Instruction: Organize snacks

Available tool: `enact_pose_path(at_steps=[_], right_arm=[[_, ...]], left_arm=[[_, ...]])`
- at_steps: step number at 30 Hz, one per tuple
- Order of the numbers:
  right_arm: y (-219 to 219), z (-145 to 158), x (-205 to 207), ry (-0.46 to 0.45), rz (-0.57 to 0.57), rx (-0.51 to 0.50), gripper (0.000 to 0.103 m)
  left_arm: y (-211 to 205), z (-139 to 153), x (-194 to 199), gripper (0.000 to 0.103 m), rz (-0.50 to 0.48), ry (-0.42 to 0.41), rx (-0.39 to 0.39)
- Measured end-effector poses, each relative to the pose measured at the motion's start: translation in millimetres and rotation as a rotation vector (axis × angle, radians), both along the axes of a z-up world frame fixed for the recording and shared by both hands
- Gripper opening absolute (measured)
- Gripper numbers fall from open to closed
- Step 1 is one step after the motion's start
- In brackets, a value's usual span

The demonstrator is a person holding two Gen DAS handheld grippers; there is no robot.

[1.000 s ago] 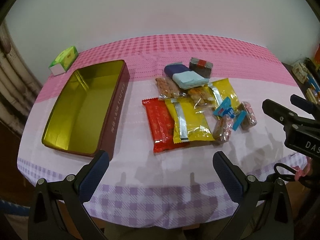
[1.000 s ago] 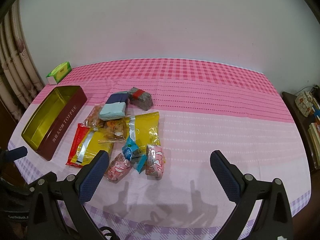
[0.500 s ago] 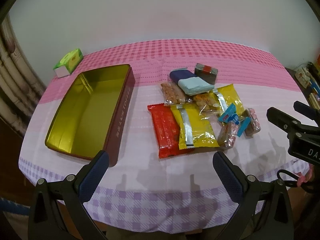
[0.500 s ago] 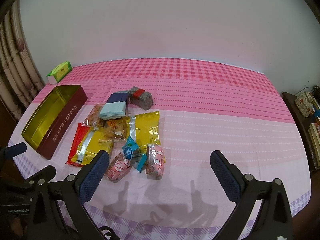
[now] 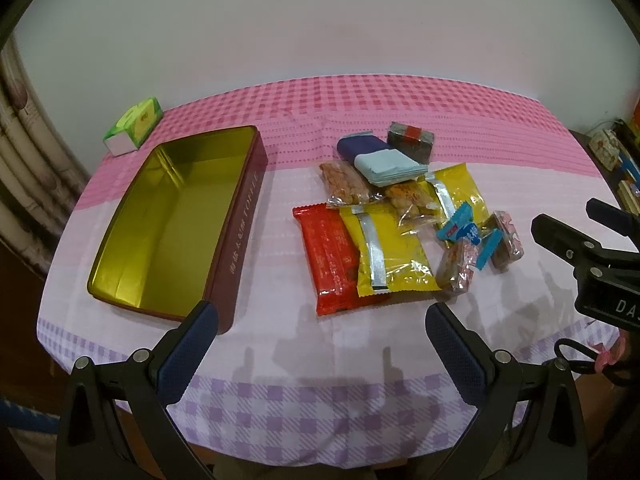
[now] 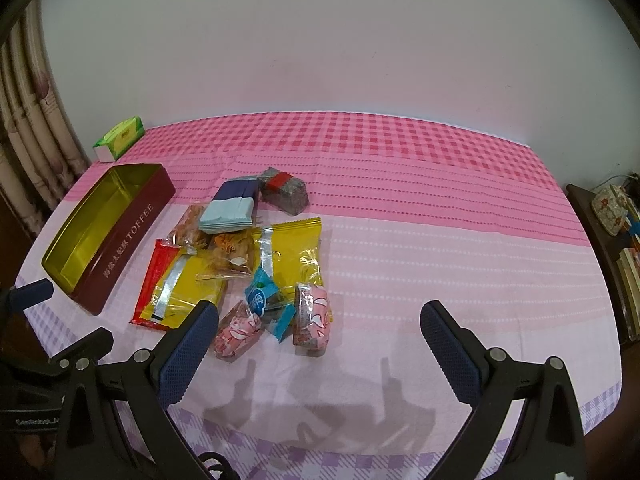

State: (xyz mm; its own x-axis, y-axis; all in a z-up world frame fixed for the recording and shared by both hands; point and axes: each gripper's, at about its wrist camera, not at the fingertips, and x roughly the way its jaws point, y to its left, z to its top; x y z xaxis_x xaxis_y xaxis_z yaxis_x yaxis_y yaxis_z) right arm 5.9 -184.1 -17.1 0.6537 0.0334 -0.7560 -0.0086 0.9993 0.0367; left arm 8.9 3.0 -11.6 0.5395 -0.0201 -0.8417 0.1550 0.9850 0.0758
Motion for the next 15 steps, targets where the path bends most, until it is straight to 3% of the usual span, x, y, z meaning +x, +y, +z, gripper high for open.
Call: enact_pose_path(at_steps=[15], right_arm=[[2.5, -2.1, 0.5, 0.009, 0.014, -0.014, 0.101]], left_arm=[[1.7, -5.3, 5.5, 0.103, 0.022, 0.019, -0.002]])
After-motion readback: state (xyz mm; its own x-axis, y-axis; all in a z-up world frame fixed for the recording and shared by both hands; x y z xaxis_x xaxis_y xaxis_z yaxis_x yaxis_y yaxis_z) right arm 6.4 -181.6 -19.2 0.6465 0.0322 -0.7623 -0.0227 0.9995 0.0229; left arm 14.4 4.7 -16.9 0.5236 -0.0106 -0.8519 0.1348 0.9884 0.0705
